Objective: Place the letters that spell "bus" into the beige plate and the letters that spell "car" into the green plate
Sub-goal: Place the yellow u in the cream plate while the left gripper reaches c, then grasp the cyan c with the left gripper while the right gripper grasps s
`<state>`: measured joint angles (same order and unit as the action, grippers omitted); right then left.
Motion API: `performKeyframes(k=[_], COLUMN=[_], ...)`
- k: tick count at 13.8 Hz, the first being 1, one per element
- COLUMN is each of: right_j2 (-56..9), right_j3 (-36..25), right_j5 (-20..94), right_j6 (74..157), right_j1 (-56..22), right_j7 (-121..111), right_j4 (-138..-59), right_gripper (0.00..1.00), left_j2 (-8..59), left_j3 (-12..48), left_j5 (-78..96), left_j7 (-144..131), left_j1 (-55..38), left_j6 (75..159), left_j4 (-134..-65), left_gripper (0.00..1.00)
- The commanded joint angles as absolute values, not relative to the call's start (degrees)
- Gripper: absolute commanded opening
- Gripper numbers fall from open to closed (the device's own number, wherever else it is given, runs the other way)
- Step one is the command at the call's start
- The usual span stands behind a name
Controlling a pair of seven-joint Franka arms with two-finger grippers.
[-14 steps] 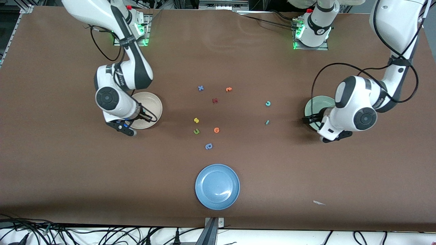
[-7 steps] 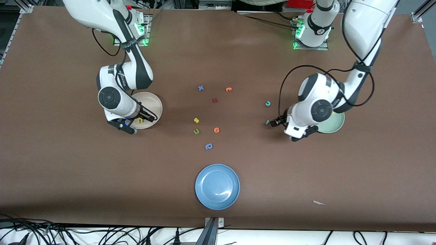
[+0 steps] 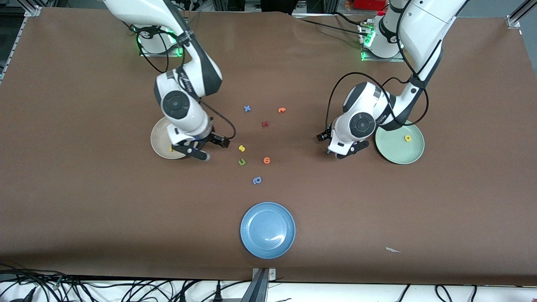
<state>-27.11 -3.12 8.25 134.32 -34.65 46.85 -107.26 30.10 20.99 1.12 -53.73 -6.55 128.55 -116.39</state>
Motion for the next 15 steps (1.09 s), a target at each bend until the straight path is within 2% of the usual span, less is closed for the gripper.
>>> performKeyframes(k=[1, 5, 7, 9, 12, 15], right_j2=[-31.19, -35.41, -35.86, -37.17, -37.44, -37.88], right_j3=[-0.8, -0.79, -0.79, -0.79, -0.88, -0.97], right_j5=[8.62, 8.79, 8.79, 8.62, 8.44, 7.91], right_j6=[139.55, 146.15, 147.04, 148.0, 148.09, 148.45], right_j1=[-35.15, -38.41, -38.84, -39.28, -39.55, -39.55], right_j7=[52.8, 57.47, 57.74, 57.83, 57.83, 57.75], right_j4=[-105.38, -104.59, -104.59, -104.68, -105.03, -105.03], right_gripper=[0.59, 0.59, 0.59, 0.58, 0.56, 0.56], left_j2=[27.77, 27.86, 27.69, 27.77, 26.02, 26.02], left_j3=[21.09, 21.09, 21.18, 22.66, 23.38, 23.55], left_j5=[1.41, 1.41, 1.49, 1.58, 1.5, 1.49], left_j7=[-56.42, -61.33, -62.84, -62.84, -62.84, -62.84], left_j1=[-6.59, -6.68, -6.68, -6.42, -5.8, -5.89], left_j6=[133.75, 135.18, 135.18, 135.61, 142.36, 142.73], left_j4=[-121.89, -123.13, -123.49, -124.19, -128.84, -129.2], left_gripper=[0.94, 0.89, 0.83, 0.82, 0.82, 0.82])
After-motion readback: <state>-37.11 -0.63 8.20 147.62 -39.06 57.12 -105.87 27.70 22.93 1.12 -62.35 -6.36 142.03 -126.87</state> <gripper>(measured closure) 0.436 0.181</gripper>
